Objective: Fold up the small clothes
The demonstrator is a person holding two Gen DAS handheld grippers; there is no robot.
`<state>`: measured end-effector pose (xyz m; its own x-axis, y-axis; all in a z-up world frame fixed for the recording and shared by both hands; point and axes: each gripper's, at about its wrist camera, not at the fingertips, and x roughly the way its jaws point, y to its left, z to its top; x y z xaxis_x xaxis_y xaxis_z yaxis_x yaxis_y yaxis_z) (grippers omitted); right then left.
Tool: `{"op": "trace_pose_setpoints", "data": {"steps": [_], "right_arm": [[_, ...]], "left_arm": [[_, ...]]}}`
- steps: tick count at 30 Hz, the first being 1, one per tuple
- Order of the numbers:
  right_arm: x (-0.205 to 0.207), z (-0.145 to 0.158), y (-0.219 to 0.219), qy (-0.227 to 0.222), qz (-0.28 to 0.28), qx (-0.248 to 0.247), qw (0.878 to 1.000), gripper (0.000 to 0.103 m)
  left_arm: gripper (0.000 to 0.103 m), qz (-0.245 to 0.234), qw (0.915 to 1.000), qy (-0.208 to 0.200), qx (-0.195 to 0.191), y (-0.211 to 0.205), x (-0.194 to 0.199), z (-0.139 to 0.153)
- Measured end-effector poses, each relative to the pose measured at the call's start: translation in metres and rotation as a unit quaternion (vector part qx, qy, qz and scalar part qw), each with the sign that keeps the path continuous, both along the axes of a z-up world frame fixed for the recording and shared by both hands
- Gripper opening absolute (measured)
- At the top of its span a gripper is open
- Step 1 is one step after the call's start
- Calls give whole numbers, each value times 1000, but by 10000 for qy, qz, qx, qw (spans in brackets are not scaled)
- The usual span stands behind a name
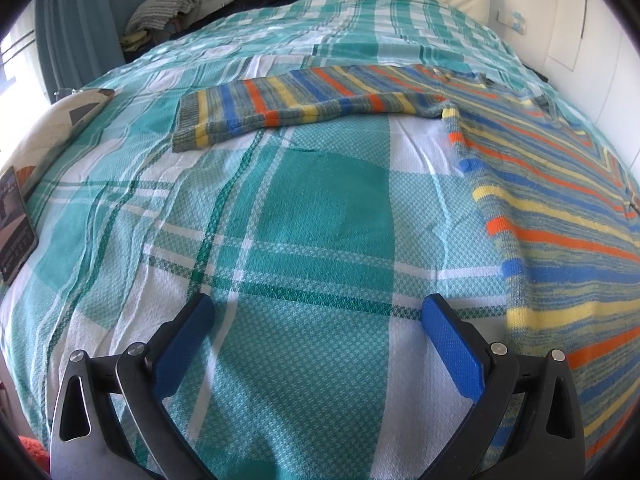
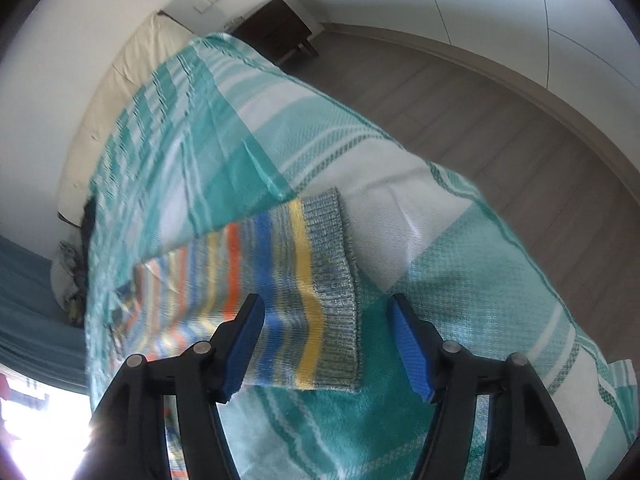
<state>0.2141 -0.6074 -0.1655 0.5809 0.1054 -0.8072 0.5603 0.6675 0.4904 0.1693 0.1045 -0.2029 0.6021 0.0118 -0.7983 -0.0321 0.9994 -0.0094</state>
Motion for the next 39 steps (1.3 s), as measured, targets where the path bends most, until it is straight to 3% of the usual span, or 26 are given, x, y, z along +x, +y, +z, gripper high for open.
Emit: {"op": "trace_pose_setpoints", "data": {"steps": [2,4,8,12,15,19,23,24,25,26,27,30,34,37,39], "right_arm": [[11,-2,8,254,166,-304,9991,59],[25,2,20,607,507,-956,9923,6],[27,29,37,468,513,-1352,9884,5],[35,93,79,-221,781,-1812,9801,5],[60,131,125,-792,1420,-1716,9717,5],[97,153,202,-1171,2291,-1383,9564,5],[130,142,272,-1377,2927,-1014,9408,8],[138,134,284,-1398,3073,-864,9373,18],[142,124,294,-1319,3221,-600,9356,45],[146,116,298,-1263,3233,-448,9367,57],[146,112,298,-1312,3166,-387,9387,63],[140,108,279,-1372,2913,-154,9466,63],[139,89,255,-1095,2721,35,9560,63],[134,42,235,-375,2578,384,9647,63],[124,8,224,255,2431,-20,9697,59]], "left_arm": [[103,-1,10000,1,4,0,0,0],[103,-2,10000,1,4,0,0,0],[103,-2,10000,8,-3,0,1,0],[103,9,10000,21,5,1,2,-1],[103,26,10000,30,-6,1,2,0],[103,24,10000,25,2,1,3,0],[103,28,10000,18,3,1,4,0],[103,30,10000,19,3,1,4,0],[103,29,10000,19,3,1,4,0],[103,32,10000,22,3,1,4,0],[103,33,10000,26,3,1,4,0],[103,25,10000,45,6,2,5,-1],[103,20,10000,39,28,0,5,0],[103,27,10000,23,39,-1,6,0],[103,30,10000,-3,60,-1,5,0]]}}
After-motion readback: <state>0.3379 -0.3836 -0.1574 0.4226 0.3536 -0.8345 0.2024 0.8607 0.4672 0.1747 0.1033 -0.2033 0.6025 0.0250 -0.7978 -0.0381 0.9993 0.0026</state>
